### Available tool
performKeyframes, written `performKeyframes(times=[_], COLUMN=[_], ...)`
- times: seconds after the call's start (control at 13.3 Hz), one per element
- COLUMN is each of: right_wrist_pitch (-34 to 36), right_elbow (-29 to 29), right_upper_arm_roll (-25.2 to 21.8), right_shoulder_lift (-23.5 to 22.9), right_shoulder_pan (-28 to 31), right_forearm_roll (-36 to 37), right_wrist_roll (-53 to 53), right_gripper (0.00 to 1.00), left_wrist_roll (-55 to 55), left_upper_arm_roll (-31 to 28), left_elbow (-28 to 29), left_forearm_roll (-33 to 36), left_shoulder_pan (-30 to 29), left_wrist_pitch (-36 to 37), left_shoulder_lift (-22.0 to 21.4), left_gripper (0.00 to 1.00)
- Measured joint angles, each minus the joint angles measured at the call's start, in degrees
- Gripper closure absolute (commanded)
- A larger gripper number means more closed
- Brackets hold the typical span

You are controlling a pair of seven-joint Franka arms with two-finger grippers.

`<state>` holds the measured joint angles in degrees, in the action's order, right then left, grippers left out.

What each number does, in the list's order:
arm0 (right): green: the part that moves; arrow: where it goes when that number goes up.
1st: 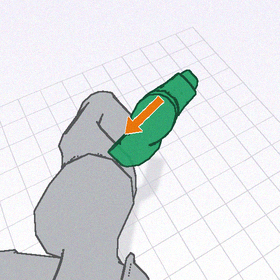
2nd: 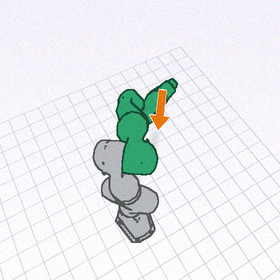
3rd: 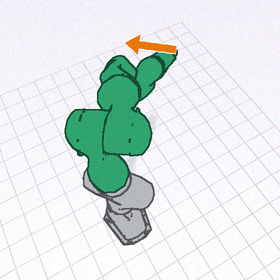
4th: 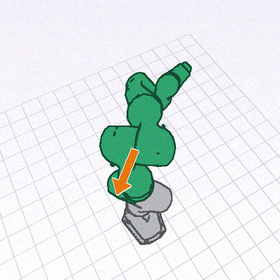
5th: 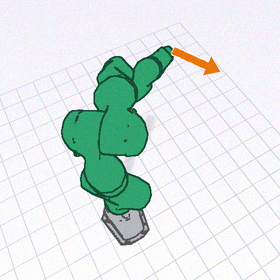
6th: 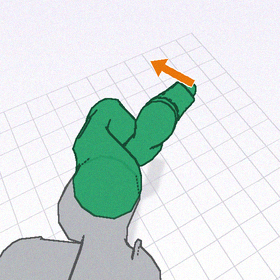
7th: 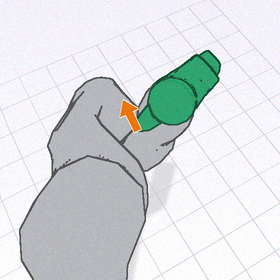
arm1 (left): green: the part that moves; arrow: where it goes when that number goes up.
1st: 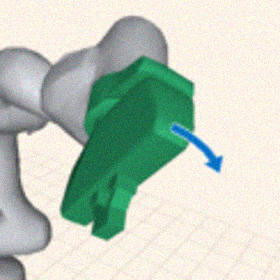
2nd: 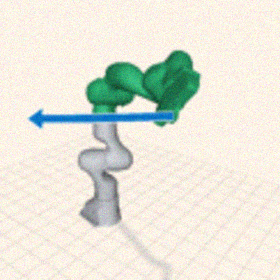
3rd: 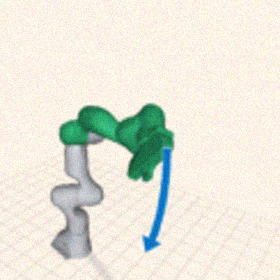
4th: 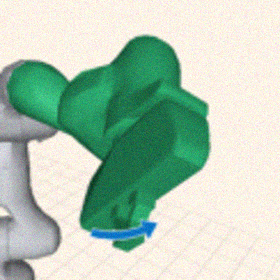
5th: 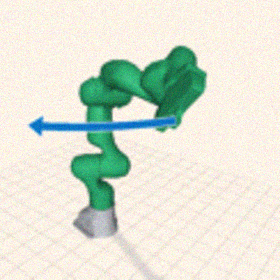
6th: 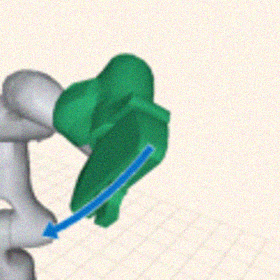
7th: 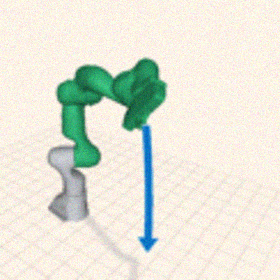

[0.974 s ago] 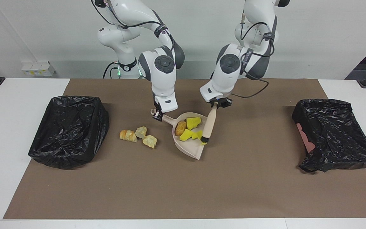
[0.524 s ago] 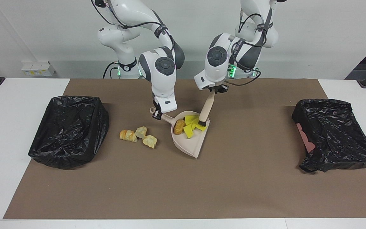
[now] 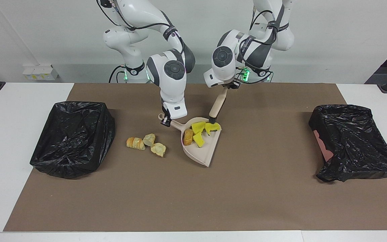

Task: Sweep and dump trash in bin
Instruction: 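Sweep the remaining scraps into the dustpan with the left gripper's brush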

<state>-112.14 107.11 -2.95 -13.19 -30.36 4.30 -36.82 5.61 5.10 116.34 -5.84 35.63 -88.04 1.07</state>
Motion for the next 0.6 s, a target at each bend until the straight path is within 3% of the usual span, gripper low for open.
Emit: performKeyframes(times=[0.6], right_wrist_pitch=[0.0], right_elbow=[-0.1], right_upper_arm_roll=[0.0], right_shoulder_lift=[0.7], right_shoulder_pan=[0.1], right_forearm_roll=[0.0], right_wrist_roll=[0.2], right_gripper=[1.00], left_wrist_roll=[-4.0], left_upper_arm_roll=[-1.0], left_elbow=[7.1], left_forearm_roll=[0.0], left_shoulder_pan=[-0.1], left_wrist_pitch=[-2.3], left_shoulder_lift=[-3.8], left_gripper=[1.00])
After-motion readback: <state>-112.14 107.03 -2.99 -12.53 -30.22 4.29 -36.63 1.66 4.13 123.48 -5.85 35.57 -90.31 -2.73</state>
